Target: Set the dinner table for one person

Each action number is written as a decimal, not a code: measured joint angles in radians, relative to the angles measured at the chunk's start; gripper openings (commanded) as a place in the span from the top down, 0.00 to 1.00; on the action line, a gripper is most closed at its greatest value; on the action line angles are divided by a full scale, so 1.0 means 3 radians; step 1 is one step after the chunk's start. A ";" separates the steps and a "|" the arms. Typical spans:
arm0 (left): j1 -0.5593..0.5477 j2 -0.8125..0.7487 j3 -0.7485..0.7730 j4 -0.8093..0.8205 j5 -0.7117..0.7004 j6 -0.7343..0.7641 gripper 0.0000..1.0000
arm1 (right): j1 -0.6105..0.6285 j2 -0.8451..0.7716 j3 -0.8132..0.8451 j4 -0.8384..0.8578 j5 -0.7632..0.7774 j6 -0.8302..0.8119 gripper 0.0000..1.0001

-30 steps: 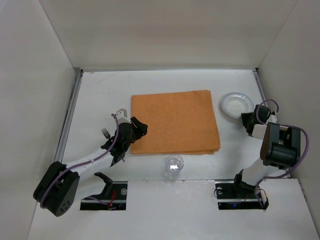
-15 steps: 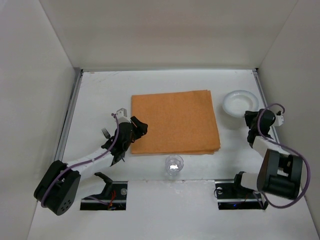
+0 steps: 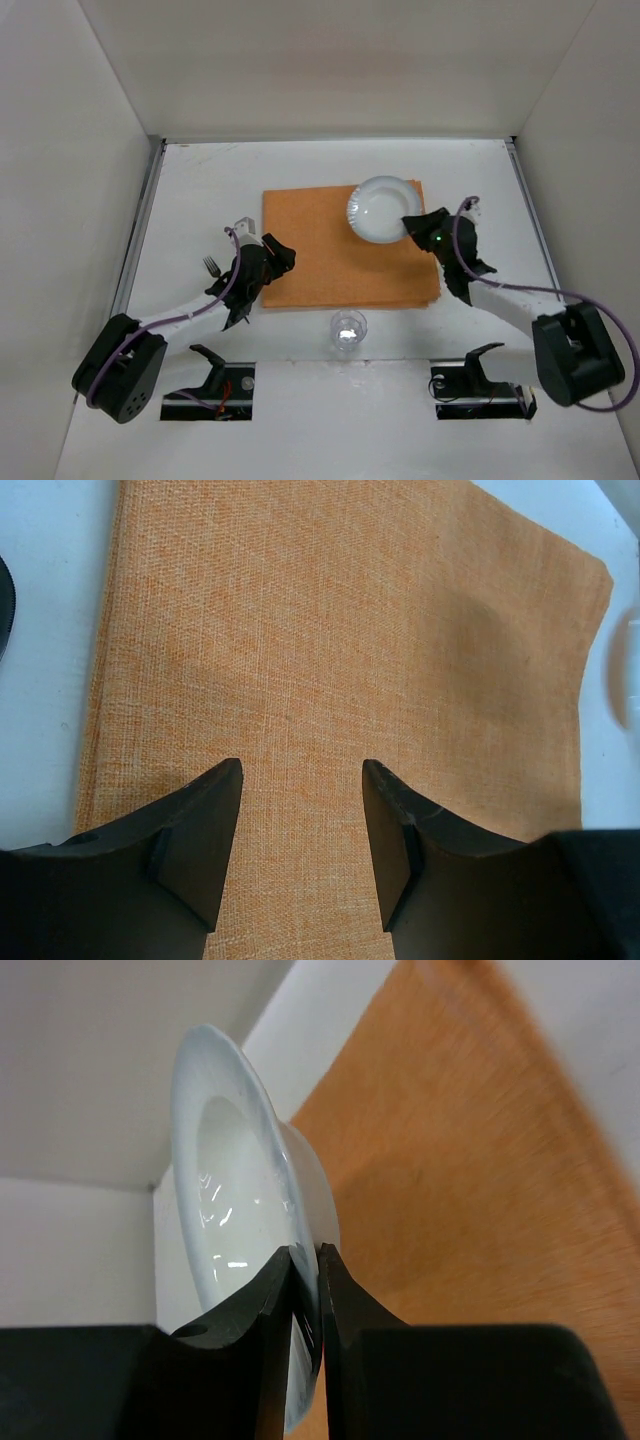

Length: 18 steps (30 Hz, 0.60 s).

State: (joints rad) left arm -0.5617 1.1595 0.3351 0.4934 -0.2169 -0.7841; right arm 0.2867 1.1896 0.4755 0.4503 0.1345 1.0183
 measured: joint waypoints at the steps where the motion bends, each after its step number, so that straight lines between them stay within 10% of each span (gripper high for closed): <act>1: 0.0006 0.0008 0.0000 0.0003 0.0000 0.0000 0.52 | 0.0151 0.0167 0.0047 0.0045 -0.0009 0.0028 0.92; 18: 0.0047 0.0136 0.0000 0.0013 -0.0004 0.0004 0.58 | 0.0842 0.1356 0.0317 0.0533 0.0058 0.0440 0.91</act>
State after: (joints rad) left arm -0.5476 1.2003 0.3351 0.4973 -0.2180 -0.7830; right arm 0.5392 1.5963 0.5705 0.6102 0.1520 1.1503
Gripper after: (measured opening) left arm 0.425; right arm 0.191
